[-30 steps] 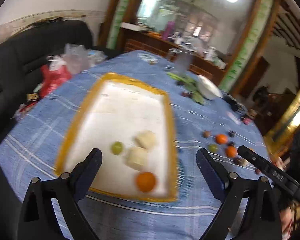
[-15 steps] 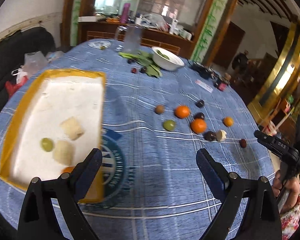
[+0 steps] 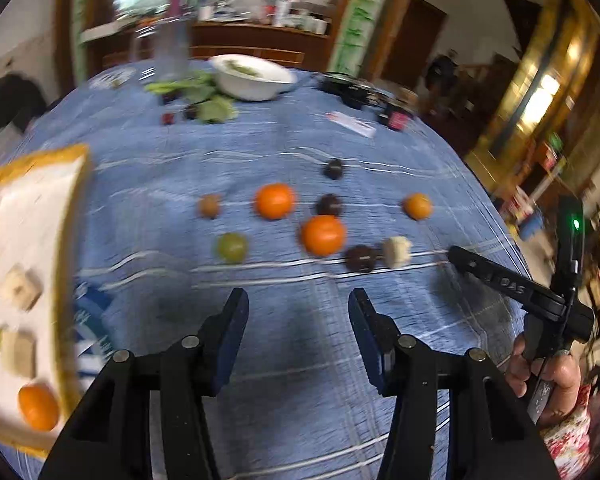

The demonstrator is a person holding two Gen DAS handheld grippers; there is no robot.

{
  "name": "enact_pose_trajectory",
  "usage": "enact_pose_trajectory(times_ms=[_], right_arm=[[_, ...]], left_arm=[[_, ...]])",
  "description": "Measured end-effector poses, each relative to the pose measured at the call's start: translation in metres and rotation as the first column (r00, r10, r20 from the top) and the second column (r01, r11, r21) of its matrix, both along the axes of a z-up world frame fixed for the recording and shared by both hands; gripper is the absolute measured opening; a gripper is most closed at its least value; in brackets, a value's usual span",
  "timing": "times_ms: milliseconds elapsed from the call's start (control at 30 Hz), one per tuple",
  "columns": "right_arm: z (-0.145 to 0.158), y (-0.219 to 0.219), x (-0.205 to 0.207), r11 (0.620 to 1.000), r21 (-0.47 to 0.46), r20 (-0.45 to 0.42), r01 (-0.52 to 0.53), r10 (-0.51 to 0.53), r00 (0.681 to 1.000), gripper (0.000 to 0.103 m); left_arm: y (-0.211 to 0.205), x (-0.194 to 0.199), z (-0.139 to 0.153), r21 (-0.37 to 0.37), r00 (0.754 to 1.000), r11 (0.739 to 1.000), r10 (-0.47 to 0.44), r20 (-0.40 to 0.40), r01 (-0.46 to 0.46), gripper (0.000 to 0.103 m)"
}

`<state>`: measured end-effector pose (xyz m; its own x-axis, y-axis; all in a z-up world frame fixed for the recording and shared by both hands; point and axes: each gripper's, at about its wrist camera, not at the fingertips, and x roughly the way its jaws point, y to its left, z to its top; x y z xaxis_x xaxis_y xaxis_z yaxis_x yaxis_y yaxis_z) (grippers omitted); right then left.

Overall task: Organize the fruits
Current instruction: 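Move both open tools back from the tray toward the remaining fruits, then grasp the red date with the right tool while the left tool grasps a small cream cube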

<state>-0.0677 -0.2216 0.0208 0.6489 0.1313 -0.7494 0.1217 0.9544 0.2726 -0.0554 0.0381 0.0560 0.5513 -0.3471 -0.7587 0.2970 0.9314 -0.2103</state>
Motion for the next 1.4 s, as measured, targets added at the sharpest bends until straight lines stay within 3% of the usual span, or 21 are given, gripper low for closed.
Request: enact_pose_trajectory(times_ms=[67, 133, 167, 433, 600, 933, 967, 1000, 1033, 1167, 1400], right_arm=[[-0.001, 0.007, 0.001, 0.998, -0.07, -0.002, -0.003, 0.003, 1.0, 0.05], [-0.001, 0.011, 0.002, 0.992, -0.122, -0.008, -0.008, 0.007, 1.0, 0.027], [-0.001, 0.012, 0.002, 0.993, -0.113, -0.005, -0.02, 0.019, 1.0, 0.022], [-0.002, 0.002, -0.003, 0.999, -0.041, 0.003, -0.024, 0.024, 1.0, 0.021], [-0.002, 0.0, -0.003, 0.999, -0.025, 0.002, -0.023, 0.023, 1.0, 0.022], [-0.002, 0.001, -0.002, 0.999, -0.027, 0.001, -0.025, 0.026, 1.0, 0.022], [-0.002, 0.001, -0.002, 0.999, -0.027, 0.002, -0.025, 0.025, 1.0, 0.022], [-0.002, 0.001, -0.002, 0.999, -0.026, 0.002, -0.026, 0.026, 1.0, 0.022], [-0.002, 0.001, -0.002, 0.999, -0.025, 0.002, -0.026, 0.026, 1.0, 0.022], [-0.002, -0.002, -0.003, 1.0, -0.003, 0.008, -0.025, 0.025, 1.0, 0.022], [0.002, -0.009, -0.008, 0.995, 0.089, 0.058, -0.041, 0.036, 0.998, 0.021]], left_arm=[[-0.021, 0.003, 0.001, 0.017, 0.998, 0.998, -0.055, 0.031, 0.055, 0.051], [-0.042, 0.006, 0.003, 0.036, 0.993, 0.994, -0.105, 0.062, 0.103, 0.051], [-0.05, 0.008, 0.003, 0.041, 0.989, 0.991, -0.129, 0.07, 0.126, 0.051], [-0.11, 0.028, -0.016, 0.107, 0.964, 0.962, -0.26, 0.063, 0.253, 0.051], [-0.126, 0.042, -0.033, 0.132, 0.961, 0.953, -0.277, 0.012, 0.273, 0.02], [-0.138, 0.044, -0.041, 0.21, 0.966, 0.946, -0.258, 0.028, 0.246, 0.024], [-0.138, 0.045, -0.043, 0.224, 0.968, 0.946, -0.248, 0.026, 0.236, 0.022], [-0.136, 0.045, -0.044, 0.231, 0.97, 0.946, -0.24, 0.029, 0.227, 0.013], [-0.134, 0.046, -0.045, 0.236, 0.973, 0.948, -0.228, 0.034, 0.214, 0.013], [-0.12, 0.045, -0.038, 0.181, 0.982, 0.967, -0.187, 0.041, 0.176, 0.013], [-0.074, 0.017, -0.001, 0.06, 0.988, 0.993, -0.112, 0.108, 0.106, 0.014]])
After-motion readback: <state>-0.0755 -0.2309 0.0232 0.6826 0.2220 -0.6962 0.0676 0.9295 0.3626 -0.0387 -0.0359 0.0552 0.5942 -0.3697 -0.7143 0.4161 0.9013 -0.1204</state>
